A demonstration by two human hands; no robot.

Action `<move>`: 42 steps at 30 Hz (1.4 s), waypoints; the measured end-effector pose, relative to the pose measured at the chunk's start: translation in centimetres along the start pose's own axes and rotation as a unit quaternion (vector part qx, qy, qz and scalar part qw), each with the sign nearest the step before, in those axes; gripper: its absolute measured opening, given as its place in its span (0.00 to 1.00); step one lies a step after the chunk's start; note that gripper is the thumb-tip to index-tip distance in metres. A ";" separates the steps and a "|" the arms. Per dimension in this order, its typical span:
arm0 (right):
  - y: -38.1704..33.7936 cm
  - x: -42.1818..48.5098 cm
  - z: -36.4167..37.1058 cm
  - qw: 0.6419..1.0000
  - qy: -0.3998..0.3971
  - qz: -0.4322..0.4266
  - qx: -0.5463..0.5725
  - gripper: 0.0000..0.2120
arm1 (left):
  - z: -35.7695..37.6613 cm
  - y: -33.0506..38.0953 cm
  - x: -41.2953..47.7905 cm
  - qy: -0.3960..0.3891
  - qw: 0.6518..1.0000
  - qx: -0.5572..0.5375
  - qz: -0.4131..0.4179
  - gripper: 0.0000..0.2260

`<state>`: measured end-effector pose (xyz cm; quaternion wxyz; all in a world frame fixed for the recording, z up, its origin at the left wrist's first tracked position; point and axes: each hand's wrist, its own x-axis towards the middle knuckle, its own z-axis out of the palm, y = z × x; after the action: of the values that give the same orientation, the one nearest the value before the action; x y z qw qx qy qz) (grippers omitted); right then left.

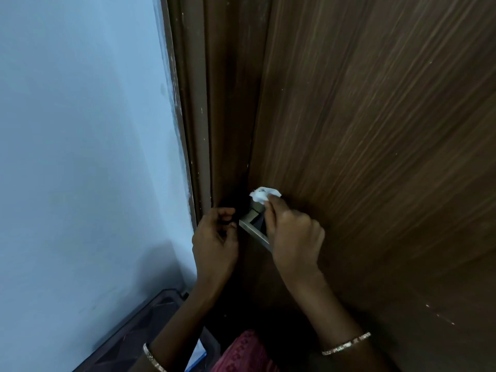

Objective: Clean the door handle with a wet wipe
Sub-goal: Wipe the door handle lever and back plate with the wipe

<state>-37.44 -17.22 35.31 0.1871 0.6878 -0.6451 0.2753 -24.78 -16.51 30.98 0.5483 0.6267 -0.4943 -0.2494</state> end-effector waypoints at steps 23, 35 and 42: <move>0.7 -1.7 0.8 0.975 -0.060 0.108 0.183 0.12 | 3.7 0.2 0.1 -0.064 0.947 -0.209 -0.236 0.15; -0.2 -0.3 2.3 0.994 0.072 0.057 0.053 0.09 | 4.1 0.0 0.0 -0.015 0.935 -0.245 -0.258 0.17; 0.3 -0.7 1.7 0.997 0.045 0.052 0.022 0.07 | 4.2 0.2 -0.1 -0.004 0.934 -0.253 -0.251 0.17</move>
<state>-37.55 -17.73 33.54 0.1862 0.6439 -0.6652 0.3291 -28.50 -18.27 29.98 0.6063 0.5700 -0.2436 -0.4982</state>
